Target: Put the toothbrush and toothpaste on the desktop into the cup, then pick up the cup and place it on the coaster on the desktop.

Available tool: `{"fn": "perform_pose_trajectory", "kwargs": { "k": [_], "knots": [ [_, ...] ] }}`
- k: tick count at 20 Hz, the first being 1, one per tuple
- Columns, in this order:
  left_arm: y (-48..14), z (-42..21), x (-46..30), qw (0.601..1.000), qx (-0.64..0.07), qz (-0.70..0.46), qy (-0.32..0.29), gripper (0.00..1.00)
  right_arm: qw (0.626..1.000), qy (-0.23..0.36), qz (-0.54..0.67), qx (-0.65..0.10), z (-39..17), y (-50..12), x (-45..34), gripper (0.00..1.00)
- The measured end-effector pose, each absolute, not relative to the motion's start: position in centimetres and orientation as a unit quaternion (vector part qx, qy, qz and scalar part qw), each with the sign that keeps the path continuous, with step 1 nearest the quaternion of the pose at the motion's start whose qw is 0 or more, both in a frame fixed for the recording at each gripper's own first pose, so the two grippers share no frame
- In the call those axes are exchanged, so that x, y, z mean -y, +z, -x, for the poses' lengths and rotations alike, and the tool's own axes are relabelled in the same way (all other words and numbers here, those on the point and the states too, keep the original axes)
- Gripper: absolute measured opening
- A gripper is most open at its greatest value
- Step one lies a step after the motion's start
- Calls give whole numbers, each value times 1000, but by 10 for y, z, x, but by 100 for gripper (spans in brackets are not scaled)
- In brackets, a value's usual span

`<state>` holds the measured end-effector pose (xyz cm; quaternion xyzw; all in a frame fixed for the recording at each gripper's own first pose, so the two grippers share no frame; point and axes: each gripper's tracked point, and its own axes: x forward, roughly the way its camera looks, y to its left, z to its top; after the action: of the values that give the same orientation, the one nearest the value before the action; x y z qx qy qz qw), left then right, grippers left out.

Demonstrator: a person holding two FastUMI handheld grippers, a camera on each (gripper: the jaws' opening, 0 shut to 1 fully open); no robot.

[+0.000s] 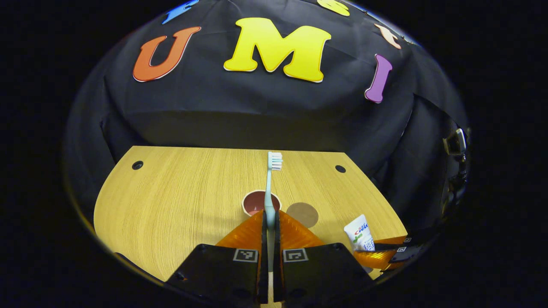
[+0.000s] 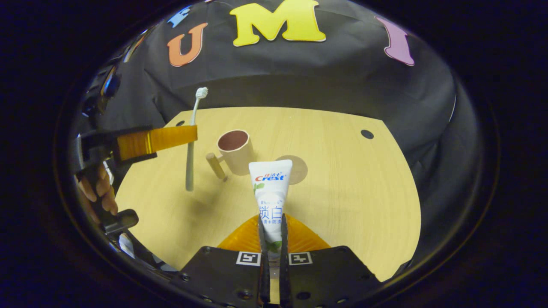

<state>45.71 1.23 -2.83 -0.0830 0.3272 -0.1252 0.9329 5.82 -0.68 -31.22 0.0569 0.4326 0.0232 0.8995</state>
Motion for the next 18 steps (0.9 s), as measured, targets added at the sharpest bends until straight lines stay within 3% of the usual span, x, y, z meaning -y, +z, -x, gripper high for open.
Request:
{"fn": "perform_pose_trajectory", "kwargs": {
  "k": [5,18],
  "knots": [
    [-26,-494,-8,949,-275,73,-138,7,905,12,-62,-420,-58,-312,9,9],
    [-59,-553,5,953,-239,79,-168,7,905,-16,-81,-418,-53,-316,8,9]
  ]
}}
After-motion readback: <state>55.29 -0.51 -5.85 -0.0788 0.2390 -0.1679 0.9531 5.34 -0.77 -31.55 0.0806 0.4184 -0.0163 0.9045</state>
